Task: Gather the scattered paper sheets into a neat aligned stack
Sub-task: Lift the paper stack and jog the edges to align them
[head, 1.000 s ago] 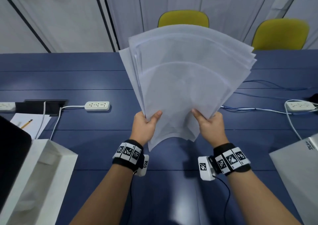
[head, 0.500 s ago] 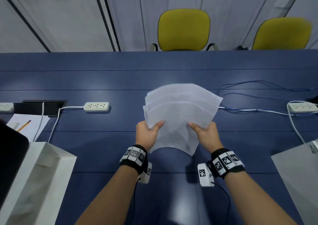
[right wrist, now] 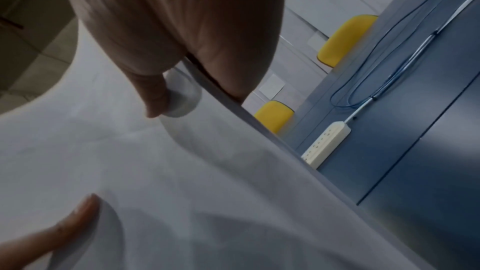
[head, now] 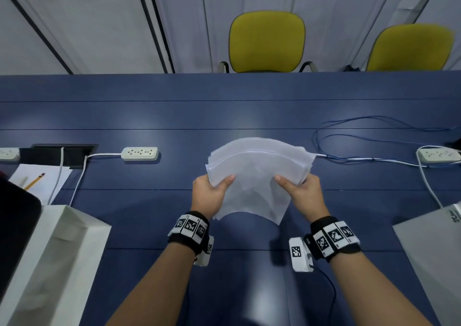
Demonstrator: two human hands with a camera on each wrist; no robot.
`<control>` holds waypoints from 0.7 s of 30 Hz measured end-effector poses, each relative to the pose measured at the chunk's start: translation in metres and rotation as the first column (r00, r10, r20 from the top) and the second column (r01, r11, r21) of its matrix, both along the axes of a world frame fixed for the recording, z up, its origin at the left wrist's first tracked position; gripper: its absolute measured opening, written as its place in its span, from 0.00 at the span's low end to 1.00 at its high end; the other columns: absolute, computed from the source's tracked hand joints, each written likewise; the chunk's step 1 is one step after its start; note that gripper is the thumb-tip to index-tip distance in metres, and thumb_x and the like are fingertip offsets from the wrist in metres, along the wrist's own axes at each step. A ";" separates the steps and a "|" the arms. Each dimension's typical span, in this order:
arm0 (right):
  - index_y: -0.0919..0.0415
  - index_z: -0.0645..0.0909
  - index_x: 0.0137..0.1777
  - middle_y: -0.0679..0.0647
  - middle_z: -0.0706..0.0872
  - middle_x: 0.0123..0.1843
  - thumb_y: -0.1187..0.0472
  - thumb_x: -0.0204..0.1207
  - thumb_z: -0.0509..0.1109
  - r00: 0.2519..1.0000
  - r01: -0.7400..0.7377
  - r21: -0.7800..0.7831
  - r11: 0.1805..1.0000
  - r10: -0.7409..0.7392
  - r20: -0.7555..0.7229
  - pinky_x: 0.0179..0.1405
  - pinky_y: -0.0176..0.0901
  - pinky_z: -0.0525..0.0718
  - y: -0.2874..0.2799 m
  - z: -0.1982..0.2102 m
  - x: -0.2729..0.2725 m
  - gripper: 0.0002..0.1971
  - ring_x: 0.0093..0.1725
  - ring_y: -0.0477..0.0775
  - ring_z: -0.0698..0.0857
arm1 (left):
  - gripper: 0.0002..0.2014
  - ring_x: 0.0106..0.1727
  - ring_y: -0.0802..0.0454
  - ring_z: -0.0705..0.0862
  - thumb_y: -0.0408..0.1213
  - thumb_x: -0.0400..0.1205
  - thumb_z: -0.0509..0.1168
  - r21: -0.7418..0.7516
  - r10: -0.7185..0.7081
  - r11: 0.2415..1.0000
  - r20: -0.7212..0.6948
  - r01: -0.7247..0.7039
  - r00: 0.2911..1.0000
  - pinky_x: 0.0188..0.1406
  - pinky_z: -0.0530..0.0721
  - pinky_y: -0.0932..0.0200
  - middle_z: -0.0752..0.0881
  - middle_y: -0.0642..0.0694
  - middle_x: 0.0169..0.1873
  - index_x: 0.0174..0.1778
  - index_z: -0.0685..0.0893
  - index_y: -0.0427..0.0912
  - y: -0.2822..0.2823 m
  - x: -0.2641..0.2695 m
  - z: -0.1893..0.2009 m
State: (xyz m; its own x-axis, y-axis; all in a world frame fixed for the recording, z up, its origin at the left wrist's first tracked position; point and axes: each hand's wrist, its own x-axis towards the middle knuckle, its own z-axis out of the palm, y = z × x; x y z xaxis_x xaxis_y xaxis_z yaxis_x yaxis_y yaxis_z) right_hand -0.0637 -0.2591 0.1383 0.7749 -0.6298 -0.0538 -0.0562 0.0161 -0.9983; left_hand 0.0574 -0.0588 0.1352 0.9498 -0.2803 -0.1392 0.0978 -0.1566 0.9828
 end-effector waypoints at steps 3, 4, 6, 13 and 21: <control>0.53 0.89 0.44 0.42 0.94 0.42 0.65 0.72 0.80 1.000 0.018 0.005 1.000 -0.018 -0.022 0.46 0.42 0.87 0.004 -0.002 0.001 0.06 0.43 0.43 0.92 | 0.04 0.38 0.57 0.91 0.35 0.76 0.79 0.004 0.014 1.000 -0.008 -0.014 1.000 0.43 0.87 0.59 0.92 0.53 0.37 0.43 0.92 0.44 -0.002 0.000 0.000; 0.53 0.89 0.43 0.41 0.94 0.40 0.66 0.72 0.79 0.999 0.032 0.003 0.999 -0.032 -0.010 0.45 0.40 0.87 0.004 0.000 0.001 0.06 0.42 0.42 0.92 | 0.03 0.37 0.58 0.91 0.35 0.76 0.79 -0.003 0.011 1.000 -0.002 -0.011 1.000 0.43 0.88 0.59 0.92 0.54 0.37 0.42 0.92 0.45 -0.002 0.000 0.003; 0.53 0.89 0.42 0.39 0.94 0.39 0.68 0.72 0.79 0.998 0.050 -0.032 0.998 -0.048 0.041 0.44 0.36 0.86 0.002 0.006 0.002 0.07 0.41 0.40 0.91 | 0.03 0.35 0.64 0.91 0.35 0.76 0.79 -0.029 -0.014 0.999 0.027 0.015 1.000 0.39 0.87 0.65 0.92 0.59 0.35 0.40 0.91 0.46 -0.001 0.002 0.011; 0.63 0.85 0.59 0.55 0.93 0.54 0.68 0.66 0.83 0.998 -0.024 -0.003 1.000 0.024 0.056 0.52 0.42 0.89 -0.008 0.002 -0.002 0.21 0.53 0.51 0.91 | 0.16 0.47 0.57 0.94 0.32 0.68 0.84 -0.093 -0.077 0.992 0.072 0.084 0.994 0.45 0.90 0.64 0.95 0.52 0.43 0.51 0.92 0.38 0.010 0.007 0.012; 0.54 0.89 0.43 0.46 0.94 0.43 0.69 0.70 0.80 1.000 -0.017 -0.011 1.000 0.016 -0.023 0.49 0.43 0.90 0.004 0.001 0.005 0.08 0.47 0.48 0.93 | 0.06 0.43 0.61 0.93 0.36 0.75 0.79 0.006 -0.093 0.996 0.080 0.093 0.992 0.46 0.90 0.59 0.93 0.61 0.36 0.41 0.91 0.53 0.010 0.009 0.012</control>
